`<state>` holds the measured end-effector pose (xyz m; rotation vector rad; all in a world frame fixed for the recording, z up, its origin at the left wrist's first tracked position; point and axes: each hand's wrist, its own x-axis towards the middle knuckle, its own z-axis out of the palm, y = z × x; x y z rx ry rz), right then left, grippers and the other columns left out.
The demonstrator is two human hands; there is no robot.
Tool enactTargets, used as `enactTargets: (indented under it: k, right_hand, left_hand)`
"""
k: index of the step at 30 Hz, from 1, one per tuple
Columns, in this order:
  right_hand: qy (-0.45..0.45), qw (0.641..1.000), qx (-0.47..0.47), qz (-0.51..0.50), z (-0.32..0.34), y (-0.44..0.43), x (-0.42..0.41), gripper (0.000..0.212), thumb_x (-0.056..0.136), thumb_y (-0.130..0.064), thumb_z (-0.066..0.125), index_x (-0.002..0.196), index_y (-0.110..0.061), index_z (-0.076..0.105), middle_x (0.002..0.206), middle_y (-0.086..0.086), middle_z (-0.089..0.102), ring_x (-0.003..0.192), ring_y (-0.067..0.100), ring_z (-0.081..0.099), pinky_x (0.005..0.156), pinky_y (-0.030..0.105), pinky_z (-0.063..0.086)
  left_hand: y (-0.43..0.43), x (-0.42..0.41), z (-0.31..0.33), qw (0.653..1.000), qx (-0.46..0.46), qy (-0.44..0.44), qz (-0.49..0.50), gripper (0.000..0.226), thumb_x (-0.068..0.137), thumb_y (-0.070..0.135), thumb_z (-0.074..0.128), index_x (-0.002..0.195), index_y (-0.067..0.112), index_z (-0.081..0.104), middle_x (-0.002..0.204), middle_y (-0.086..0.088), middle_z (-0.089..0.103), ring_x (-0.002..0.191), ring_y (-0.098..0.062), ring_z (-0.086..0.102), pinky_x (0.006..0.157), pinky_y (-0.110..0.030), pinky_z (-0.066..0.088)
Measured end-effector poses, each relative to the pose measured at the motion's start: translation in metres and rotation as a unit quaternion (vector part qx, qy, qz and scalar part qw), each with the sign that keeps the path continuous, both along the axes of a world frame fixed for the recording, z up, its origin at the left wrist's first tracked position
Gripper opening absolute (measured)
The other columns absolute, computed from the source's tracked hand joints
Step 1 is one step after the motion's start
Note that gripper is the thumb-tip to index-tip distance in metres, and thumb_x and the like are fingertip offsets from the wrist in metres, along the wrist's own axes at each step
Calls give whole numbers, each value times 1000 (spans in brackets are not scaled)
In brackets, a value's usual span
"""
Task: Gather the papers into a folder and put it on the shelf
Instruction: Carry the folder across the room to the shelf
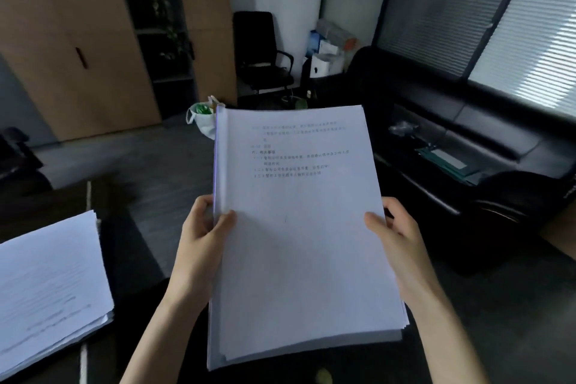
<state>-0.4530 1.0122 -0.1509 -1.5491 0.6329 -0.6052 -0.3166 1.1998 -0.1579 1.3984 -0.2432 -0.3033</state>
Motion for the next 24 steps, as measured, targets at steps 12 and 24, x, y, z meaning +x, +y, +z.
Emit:
enactTargets:
  k: [12,24]
  right_hand:
    - [-37,978,35,201,-1,-98,229,15,86,-5,54,83,-18,60,83,10,68,79,26,60,74,39,47]
    - [-57,946,78,311,-20,-43,494,19,86,-1,52,80,-18,59,80,10,68,81,28,59,77,40,45]
  left_hand:
    - [-58,130,4,978,4,-10,209,11,88,8,50,90,17,55,80,-11,64,67,-22,58,56,-30,51]
    - [1,336,-10,950,-3,-12,311,10,78,15,56,84,22,58,66,3,70,59,-16,62,60,-35,53]
